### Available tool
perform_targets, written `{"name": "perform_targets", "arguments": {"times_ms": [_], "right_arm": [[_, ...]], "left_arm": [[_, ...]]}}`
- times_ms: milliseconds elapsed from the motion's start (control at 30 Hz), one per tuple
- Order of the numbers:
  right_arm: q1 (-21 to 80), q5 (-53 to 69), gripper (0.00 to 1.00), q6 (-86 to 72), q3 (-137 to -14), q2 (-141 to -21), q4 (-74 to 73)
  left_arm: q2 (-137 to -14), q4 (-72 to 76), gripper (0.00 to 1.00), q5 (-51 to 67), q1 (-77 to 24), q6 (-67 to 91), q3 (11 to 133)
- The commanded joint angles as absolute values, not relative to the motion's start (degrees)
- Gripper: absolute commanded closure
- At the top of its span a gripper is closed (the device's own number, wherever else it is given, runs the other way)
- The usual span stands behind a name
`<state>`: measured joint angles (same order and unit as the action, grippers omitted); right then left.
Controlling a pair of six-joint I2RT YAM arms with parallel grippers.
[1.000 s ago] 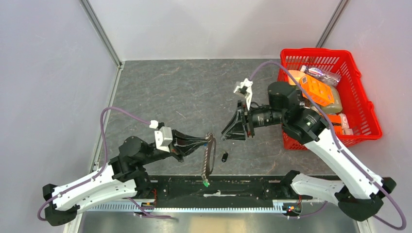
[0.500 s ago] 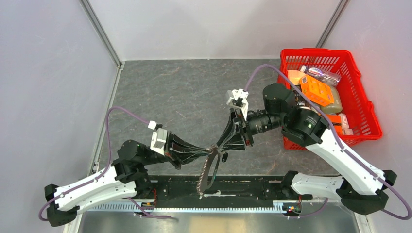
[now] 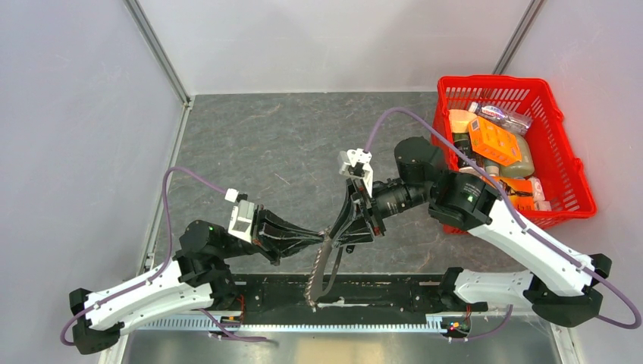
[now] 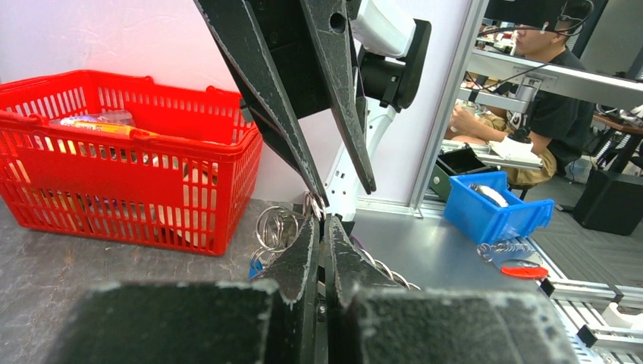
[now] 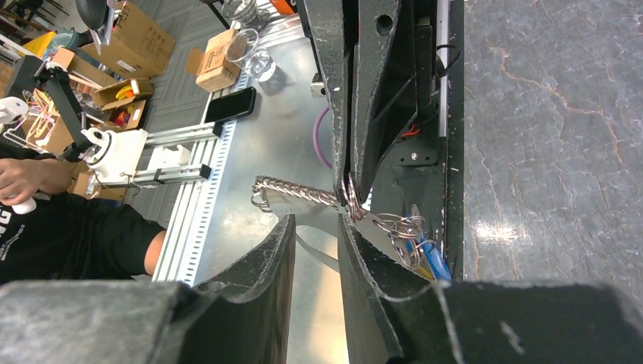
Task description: Put the keys on the keyring
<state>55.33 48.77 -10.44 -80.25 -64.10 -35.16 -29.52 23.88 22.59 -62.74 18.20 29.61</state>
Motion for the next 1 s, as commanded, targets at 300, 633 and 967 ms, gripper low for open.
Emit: {"name": "perform_targets", "arguments": {"times_ms": [300,633,967], "right_arm": [[57.2,43.0,0.67,-8.8,-82.9,-63.4,-35.1],[57.2,40.8,0.62,-8.6,-83.9,-61.7,-36.5],[57.4,42.8,0.63,-9.7,-83.7,-64.2,-34.4]], "left_arm": [[-28.9,28.5,0.98,22.8,-62.8,21.2,29.9],[-28.0,28.5,0.98,24.1,-62.8,21.9,30.0],[-29.0,29.5,0.98,24.3,-62.8,22.1,30.3]]}}
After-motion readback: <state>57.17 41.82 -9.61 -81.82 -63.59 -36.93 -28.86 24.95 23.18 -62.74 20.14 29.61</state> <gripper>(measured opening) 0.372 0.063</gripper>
